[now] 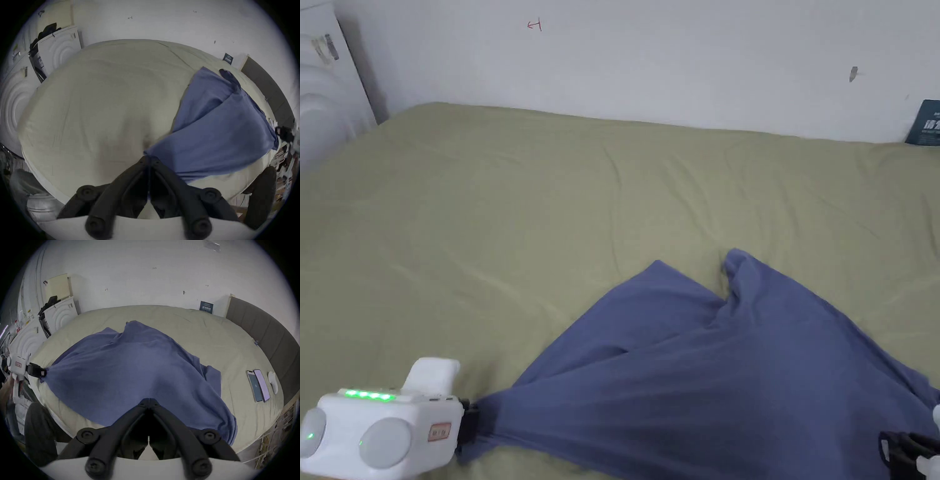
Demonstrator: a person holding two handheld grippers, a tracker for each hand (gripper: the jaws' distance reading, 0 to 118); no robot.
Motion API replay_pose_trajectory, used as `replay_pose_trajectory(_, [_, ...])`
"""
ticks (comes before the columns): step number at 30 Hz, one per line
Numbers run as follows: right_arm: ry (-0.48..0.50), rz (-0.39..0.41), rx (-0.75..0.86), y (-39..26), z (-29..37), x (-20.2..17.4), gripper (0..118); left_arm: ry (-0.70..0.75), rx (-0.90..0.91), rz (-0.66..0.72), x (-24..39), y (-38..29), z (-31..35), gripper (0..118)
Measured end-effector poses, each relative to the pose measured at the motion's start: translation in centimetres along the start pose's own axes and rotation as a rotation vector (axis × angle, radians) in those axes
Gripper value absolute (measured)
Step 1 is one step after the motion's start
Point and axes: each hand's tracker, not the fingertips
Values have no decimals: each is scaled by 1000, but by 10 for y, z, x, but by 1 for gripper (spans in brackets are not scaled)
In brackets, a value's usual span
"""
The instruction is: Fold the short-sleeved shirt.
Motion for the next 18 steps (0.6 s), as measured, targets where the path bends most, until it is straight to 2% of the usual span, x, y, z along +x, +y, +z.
replay_pose_trajectory(4, [-8, 33, -10, 41, -44, 10, 0, -30, -5, 7, -6, -1, -1, 2])
replay_pose_trajectory(9, [-43, 73, -68, 106, -136, 43, 0, -33, 1, 34, -3, 1, -4, 2])
replay_pose_trajectory(13, [-60, 59, -115, 151, -206, 65, 0, -28, -10, 32, 3, 5, -5, 2])
replay_pose_trajectory(14, [-67, 62, -141, 157, -214, 64, 4, -28, -11, 31, 3, 6, -4, 2])
replay_pose_trajectory(15, [-79, 69, -157, 161, -224, 67, 39, -28, -12, 32, 3, 6, -4, 2])
replay_pose_trajectory(16, [-94, 76, -174, 163, -232, 70, 87, -29, -14, 32, 3, 6, -4, 2])
replay_pose_trajectory(17, [-96, 73, -202, 164, -240, 73, 118, -32, -17, 32, -7, 6, -9, 2])
replay_pose_trajectory(18, [-91, 77, -246, 162, -245, 73, 109, -32, -19, 31, -9, 6, -10, 2])
